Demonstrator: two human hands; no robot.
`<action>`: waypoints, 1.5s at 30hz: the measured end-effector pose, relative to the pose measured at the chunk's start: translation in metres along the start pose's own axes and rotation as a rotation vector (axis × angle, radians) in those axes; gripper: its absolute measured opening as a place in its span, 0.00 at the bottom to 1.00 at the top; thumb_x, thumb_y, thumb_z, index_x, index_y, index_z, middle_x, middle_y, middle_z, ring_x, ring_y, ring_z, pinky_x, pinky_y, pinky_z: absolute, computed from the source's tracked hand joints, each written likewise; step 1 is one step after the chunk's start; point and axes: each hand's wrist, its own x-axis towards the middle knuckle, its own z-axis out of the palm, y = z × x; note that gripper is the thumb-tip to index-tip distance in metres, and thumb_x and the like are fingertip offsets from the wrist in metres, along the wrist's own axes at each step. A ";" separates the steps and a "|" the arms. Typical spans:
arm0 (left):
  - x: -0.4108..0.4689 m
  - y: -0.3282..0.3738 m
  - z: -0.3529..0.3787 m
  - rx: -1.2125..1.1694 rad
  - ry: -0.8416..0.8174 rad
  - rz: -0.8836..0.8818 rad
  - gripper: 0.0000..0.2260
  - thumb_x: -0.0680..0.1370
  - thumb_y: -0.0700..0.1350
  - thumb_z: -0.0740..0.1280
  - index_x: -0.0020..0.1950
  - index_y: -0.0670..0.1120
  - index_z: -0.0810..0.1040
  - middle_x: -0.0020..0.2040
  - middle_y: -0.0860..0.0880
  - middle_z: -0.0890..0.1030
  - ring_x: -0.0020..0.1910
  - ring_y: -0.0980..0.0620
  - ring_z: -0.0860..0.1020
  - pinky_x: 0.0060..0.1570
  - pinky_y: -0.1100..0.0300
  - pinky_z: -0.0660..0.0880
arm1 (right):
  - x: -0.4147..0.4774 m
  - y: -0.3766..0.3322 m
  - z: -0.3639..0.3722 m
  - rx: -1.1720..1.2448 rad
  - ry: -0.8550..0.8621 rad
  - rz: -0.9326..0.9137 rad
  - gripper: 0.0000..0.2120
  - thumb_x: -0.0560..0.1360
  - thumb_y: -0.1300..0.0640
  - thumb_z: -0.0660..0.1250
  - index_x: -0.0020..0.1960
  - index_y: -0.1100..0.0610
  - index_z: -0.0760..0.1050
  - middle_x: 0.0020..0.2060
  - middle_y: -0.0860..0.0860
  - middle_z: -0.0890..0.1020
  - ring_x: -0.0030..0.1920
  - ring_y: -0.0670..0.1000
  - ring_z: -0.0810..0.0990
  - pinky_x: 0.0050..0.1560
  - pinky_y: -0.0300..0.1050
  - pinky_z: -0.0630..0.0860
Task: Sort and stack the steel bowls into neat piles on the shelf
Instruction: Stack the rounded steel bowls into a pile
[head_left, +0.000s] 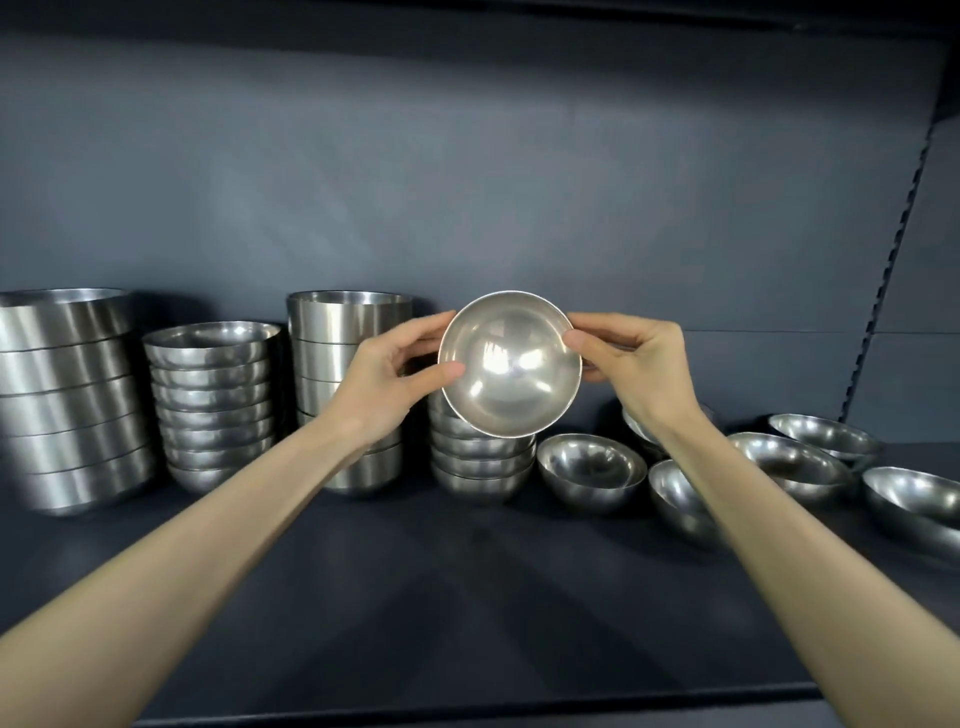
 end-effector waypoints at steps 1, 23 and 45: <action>-0.004 -0.001 -0.002 -0.003 -0.027 -0.010 0.24 0.72 0.32 0.70 0.67 0.46 0.73 0.61 0.52 0.79 0.56 0.60 0.79 0.56 0.64 0.75 | -0.002 0.000 0.001 0.015 0.006 0.016 0.08 0.72 0.64 0.73 0.50 0.56 0.84 0.43 0.51 0.87 0.43 0.51 0.85 0.39 0.44 0.81; -0.022 -0.020 -0.003 -0.107 0.083 -0.217 0.24 0.68 0.42 0.74 0.62 0.50 0.73 0.60 0.45 0.77 0.52 0.52 0.81 0.52 0.57 0.79 | -0.005 0.016 -0.007 -0.048 -0.364 0.195 0.30 0.68 0.66 0.76 0.68 0.55 0.74 0.61 0.47 0.80 0.50 0.44 0.84 0.49 0.33 0.77; -0.012 -0.082 0.013 0.095 0.116 -0.175 0.19 0.74 0.42 0.72 0.63 0.54 0.72 0.59 0.57 0.79 0.62 0.59 0.75 0.67 0.56 0.69 | 0.005 0.069 0.009 -0.090 -0.271 0.256 0.08 0.73 0.62 0.72 0.47 0.50 0.79 0.42 0.41 0.84 0.42 0.34 0.82 0.43 0.25 0.73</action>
